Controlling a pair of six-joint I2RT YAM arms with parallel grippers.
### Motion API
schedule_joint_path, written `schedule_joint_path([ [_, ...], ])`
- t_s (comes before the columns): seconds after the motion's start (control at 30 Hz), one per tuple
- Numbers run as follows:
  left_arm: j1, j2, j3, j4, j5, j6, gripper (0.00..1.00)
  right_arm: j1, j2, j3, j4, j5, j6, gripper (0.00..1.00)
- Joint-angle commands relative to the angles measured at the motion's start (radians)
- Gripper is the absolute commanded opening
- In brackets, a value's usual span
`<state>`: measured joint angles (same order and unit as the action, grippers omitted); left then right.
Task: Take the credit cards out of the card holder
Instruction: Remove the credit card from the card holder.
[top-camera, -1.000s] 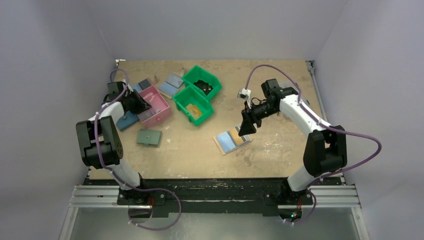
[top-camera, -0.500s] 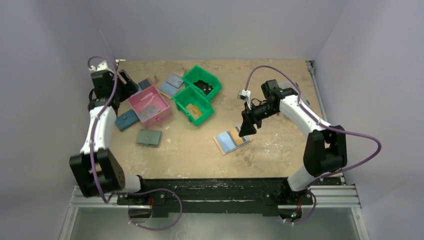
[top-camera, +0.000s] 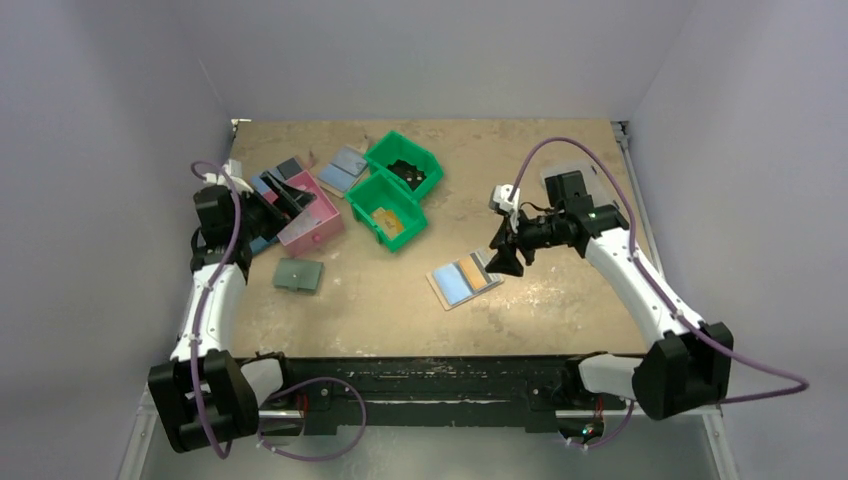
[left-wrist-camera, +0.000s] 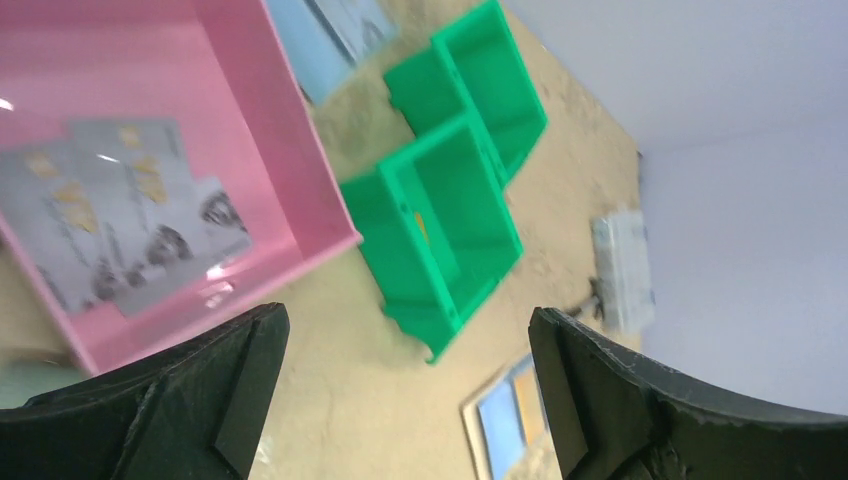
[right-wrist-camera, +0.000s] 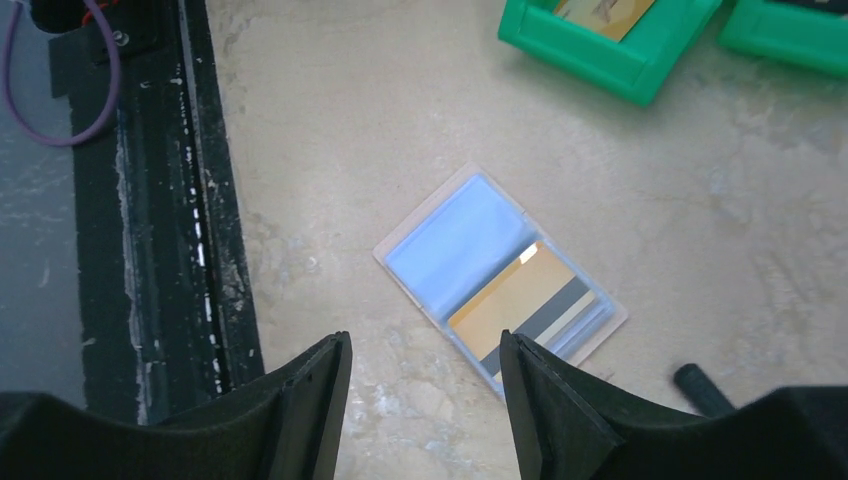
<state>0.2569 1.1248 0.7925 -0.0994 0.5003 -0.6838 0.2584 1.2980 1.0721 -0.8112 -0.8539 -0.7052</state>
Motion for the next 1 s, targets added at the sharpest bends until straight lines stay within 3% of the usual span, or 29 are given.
schedule_joint_path([
  [0.0,-0.06,-0.124,-0.054,0.15,0.15,-0.102,0.99,-0.004,-0.105,-0.033,0.12,0.0,-0.078,0.65],
  [0.13,-0.219,-0.144,-0.037,0.049,0.158,-0.033,0.98,-0.004,-0.067,-0.021,-0.071,-0.09,-0.397,0.67],
  [0.2,-0.314,-0.155,-0.034,0.019,0.136,-0.007,0.97,-0.005,-0.041,-0.01,-0.144,-0.126,-0.462,0.67],
  [0.33,-0.481,-0.213,-0.091,0.06,0.052,-0.028,0.96,-0.004,-0.024,-0.026,-0.14,-0.159,-0.476,0.67],
  [0.47,-0.627,-0.24,-0.21,0.222,-0.034,-0.114,0.96,-0.004,-0.014,-0.05,-0.114,-0.143,-0.467,0.67],
  [0.7,-0.924,-0.131,-0.292,0.438,-0.223,-0.173,0.96,-0.004,0.015,-0.075,-0.097,-0.13,-0.467,0.67],
  [0.97,-1.046,0.089,-0.34,0.697,-0.312,-0.264,0.9,-0.004,0.026,-0.122,-0.022,-0.095,-0.405,0.66],
])
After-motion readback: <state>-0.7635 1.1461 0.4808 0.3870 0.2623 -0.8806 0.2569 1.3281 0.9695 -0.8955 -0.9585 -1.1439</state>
